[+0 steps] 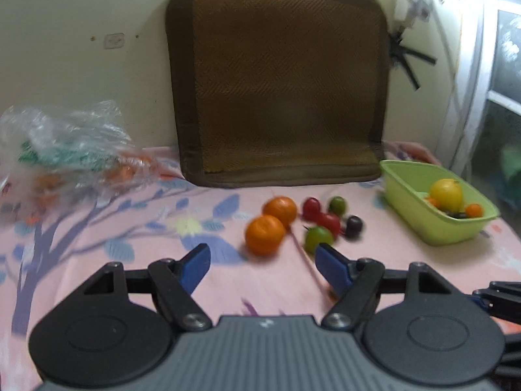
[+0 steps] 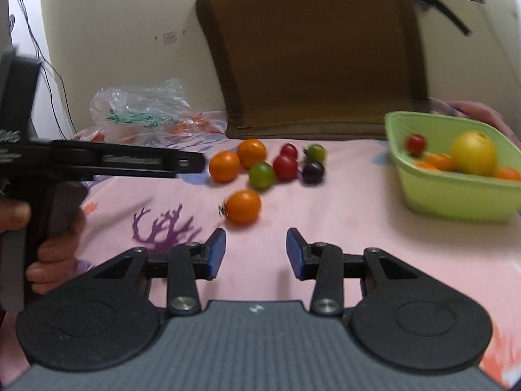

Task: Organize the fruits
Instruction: 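Grasp a tangerine with the left gripper while the right grasps an orange tomato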

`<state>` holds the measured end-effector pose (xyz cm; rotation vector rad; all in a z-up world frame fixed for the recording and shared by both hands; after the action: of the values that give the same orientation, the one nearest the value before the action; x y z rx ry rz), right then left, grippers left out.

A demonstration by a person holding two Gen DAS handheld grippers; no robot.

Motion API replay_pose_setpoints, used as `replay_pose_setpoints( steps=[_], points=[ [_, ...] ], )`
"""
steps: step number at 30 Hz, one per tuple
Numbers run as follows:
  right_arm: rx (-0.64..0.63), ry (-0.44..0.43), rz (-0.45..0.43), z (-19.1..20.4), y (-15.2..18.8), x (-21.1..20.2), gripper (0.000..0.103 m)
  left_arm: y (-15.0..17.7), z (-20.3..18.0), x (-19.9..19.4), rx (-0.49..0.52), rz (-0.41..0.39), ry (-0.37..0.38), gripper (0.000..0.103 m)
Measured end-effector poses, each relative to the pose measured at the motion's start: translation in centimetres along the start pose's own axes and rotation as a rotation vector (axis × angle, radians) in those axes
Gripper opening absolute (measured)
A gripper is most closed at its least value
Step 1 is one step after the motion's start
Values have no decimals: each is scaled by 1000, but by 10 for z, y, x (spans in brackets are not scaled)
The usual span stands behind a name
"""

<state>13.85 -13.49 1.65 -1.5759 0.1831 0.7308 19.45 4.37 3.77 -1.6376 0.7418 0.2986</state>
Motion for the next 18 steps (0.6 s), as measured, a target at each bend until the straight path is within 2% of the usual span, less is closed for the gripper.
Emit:
replay_pose_setpoints(
  steps=[3, 5, 6, 8, 9, 10, 13, 18],
  points=[
    [-15, -27, 20, 1, -10, 19, 45, -11, 3, 28, 16, 21, -7, 74],
    [-18, -35, 36, 2, -15, 32, 53, -16, 1, 42, 31, 30, 1, 74],
    [-17, -35, 38, 1, -17, 37, 53, -18, -1, 49, 41, 36, 3, 72],
    [-13, -47, 40, -1, -18, 43, 52, -17, -3, 62, 57, 57, 0, 58],
    [-14, -54, 44, -1, -18, 46, 52, -15, -3, 66, 57, 76, 12, 42],
    [-16, -63, 47, 0, -18, 48, 45, -13, -3, 70, 47, 97, 40, 39],
    [-54, -54, 31, 7, -15, 41, 33, -7, -5, 62, 65, 77, 28, 38],
    [-33, -32, 0, 2, -1, 12, 33, 11, -13, 24, 7, 84, 102, 38]
  ],
)
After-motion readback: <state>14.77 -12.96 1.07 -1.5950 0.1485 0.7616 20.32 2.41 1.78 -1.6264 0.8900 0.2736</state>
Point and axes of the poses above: each gripper's, at about its wrist camera, not at the fingertips, and x roughly the way its jaws point, z to its left, y to its underside, the point moved 2 cm from there along x, roughly the way its jaws point, and after that the axes turned 8 degrees about -x, right-handed, at the moved point
